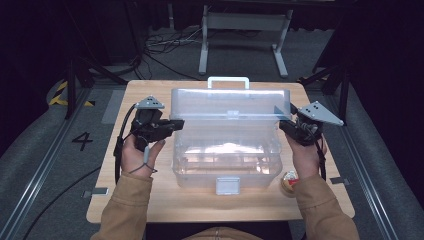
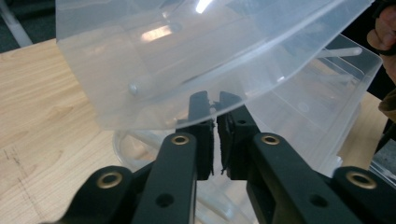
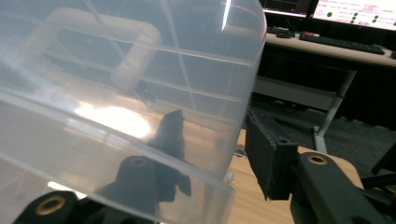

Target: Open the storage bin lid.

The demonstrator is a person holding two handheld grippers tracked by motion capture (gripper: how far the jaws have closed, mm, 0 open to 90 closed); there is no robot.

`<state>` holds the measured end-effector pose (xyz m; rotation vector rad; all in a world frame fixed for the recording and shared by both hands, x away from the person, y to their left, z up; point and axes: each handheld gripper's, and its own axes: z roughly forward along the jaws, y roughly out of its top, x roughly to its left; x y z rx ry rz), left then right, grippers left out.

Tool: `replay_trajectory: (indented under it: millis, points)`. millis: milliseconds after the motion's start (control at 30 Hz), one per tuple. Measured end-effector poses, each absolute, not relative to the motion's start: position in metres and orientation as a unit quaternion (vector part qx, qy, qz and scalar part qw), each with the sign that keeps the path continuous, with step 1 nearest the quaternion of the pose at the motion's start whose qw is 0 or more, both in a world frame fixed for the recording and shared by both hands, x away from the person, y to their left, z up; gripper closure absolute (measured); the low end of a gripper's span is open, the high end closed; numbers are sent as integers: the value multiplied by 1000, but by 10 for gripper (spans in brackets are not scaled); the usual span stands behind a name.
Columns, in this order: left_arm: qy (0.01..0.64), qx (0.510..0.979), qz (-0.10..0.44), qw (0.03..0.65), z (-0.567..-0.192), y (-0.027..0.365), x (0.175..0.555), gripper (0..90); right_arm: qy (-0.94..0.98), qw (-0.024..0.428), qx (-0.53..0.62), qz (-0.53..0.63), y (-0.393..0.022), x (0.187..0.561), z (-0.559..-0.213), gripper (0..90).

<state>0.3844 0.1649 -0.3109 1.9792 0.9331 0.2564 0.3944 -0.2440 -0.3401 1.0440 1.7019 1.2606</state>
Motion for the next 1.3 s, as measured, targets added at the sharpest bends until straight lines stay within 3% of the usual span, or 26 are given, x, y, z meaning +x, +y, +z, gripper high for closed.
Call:
replay_trajectory:
  millis: [200, 367, 900, 1100, 1300]
  points:
    - [371, 808, 96, 448, -311, 165, 381, 737, 655, 391, 409, 500, -245, 394, -338, 657]
    - [364, 817, 91, 438, -312, 166, 374, 680, 638, 386, 417, 520, -251, 395, -335, 759]
    - [310, 848, 74, 424, -305, 180, 343, 630, 646, 364, 427, 517, -254, 408, -325, 772]
    - [277, 880, 71, 380, -318, 169, 334, 610, 648, 360, 432, 514, -254, 412, -322, 773]
    - [274, 884, 47, 375, -330, 169, 334, 612, 645, 367, 437, 508, -250, 416, -318, 775]
